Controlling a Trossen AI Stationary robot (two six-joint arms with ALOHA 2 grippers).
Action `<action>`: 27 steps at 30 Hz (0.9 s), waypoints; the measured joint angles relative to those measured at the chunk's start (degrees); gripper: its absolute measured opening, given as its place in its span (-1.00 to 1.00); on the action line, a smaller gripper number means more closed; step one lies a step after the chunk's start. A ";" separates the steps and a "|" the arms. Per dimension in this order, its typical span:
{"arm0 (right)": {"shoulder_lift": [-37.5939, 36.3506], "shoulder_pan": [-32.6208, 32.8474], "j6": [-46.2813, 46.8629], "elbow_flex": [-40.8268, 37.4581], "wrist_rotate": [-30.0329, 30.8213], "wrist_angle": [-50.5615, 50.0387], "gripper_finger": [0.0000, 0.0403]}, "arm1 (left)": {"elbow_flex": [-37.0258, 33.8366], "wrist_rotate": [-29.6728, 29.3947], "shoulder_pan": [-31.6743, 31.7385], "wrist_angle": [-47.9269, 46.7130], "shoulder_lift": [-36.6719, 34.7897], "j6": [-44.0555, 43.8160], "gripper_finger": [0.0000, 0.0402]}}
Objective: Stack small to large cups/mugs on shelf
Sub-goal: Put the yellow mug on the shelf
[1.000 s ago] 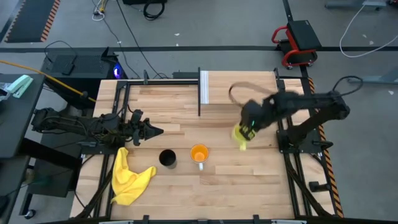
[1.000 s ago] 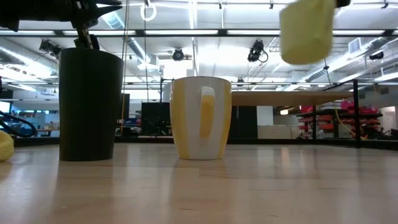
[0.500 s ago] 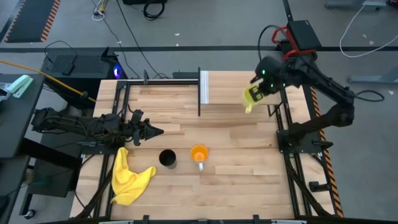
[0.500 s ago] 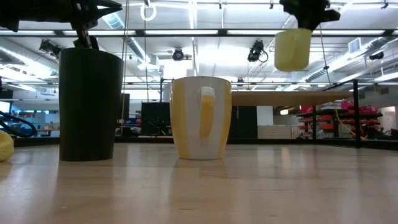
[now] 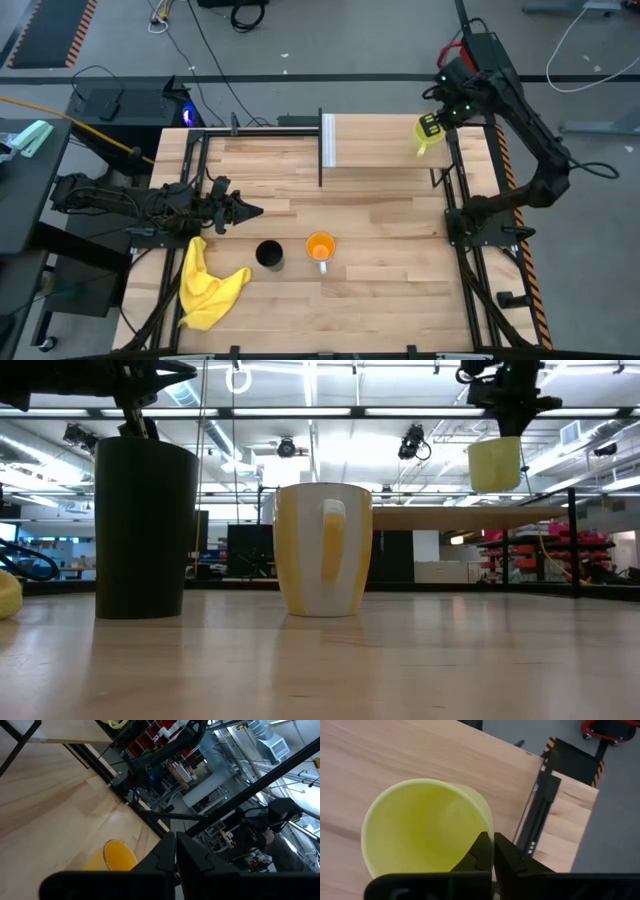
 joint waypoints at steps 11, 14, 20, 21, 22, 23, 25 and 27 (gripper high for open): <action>5.39 -2.03 -4.64 0.00 -3.39 0.02 -0.98 | 0.00 -0.02 -0.01 0.00 0.00 1.51 -0.87; 6.03 -2.67 -5.59 -0.02 -3.52 0.02 -0.98 | 0.00 -0.02 0.00 0.00 0.00 1.54 -0.87; 6.00 -3.91 -6.82 -0.03 -4.30 0.02 -0.98 | 0.00 -0.04 0.00 -0.06 0.00 2.06 -0.91; 5.99 -3.85 -6.77 -0.03 -4.45 0.02 -0.98 | 0.00 -0.03 0.00 -0.09 0.00 2.21 -0.91; 5.99 -3.85 -6.62 -0.03 -4.70 0.02 -0.98 | 0.00 -0.02 -0.01 -0.09 0.00 2.24 -0.91; 5.99 -3.87 -6.35 -0.03 -4.75 0.02 -0.98 | 0.00 -0.03 0.00 -0.11 0.00 2.24 -0.90; 5.99 -3.93 -5.92 -0.03 -4.40 0.02 -0.98 | 0.00 -0.03 0.00 -0.12 0.00 2.22 -0.89; 5.99 -3.92 -4.94 -0.03 -4.37 0.02 -0.98 | 0.00 -0.02 0.00 -0.13 0.00 2.20 -0.88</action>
